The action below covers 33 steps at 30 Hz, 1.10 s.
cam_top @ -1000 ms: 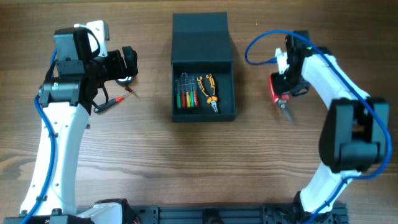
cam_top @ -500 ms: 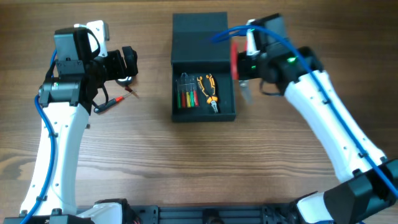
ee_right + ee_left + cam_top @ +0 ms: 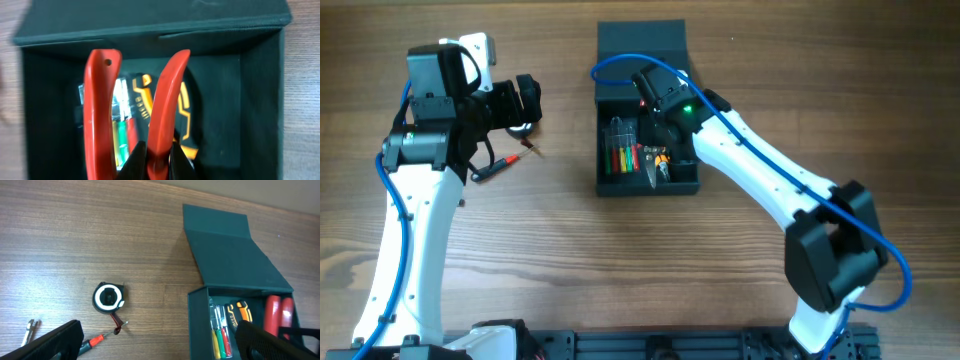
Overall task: Pack container
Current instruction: 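Carry the red shears into the box and lower them, then release the shears and lift the right arm away to the side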
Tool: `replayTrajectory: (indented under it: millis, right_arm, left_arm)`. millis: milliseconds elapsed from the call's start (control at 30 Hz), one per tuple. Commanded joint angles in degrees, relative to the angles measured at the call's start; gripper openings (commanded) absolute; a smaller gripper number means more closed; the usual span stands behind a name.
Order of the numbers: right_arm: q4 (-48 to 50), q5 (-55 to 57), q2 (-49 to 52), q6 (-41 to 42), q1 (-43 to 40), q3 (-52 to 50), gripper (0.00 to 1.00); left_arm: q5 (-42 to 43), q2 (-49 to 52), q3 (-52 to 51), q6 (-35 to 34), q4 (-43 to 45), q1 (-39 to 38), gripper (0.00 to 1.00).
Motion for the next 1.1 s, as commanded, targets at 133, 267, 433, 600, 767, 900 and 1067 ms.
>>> replayTrajectory:
  millis: [133, 267, 433, 600, 767, 900, 1067]
  right_arm:
    - [-0.4, 2.1, 0.7, -6.4, -5.4, 0.0, 0.04]
    - [-0.2, 2.1, 0.9, -9.4, -6.9, -1.6, 0.04]
    - [-0.2, 1.5, 2.7, -10.7, -6.9, -2.0, 0.04]
    - [-0.8, 1.3, 4.0, -10.7, -6.9, -2.0, 0.04]
    - [-1.1, 1.3, 3.9, -10.7, -6.9, -2.0, 0.54]
    - [-1.2, 1.2, 2.9, -12.3, -6.9, -1.2, 0.6]
    - [-1.9, 1.8, -3.4, -16.4, -6.9, 2.9, 0.61]
  left_arm:
    - [0.9, -0.5, 0.9, 1.0, 0.2, 0.4, 1.0]
    - [0.9, -0.5, 0.9, 1.0, 0.2, 0.4, 1.0]
    - [0.9, -0.5, 0.9, 1.0, 0.2, 0.4, 1.0]
    - [0.9, -0.5, 0.9, 1.0, 0.2, 0.4, 1.0]
    - [0.9, -0.5, 0.9, 1.0, 0.2, 0.4, 1.0]
    - [0.9, -0.5, 0.9, 1.0, 0.2, 0.4, 1.0]
    - [0.9, -0.5, 0.9, 1.0, 0.2, 0.4, 1.0]
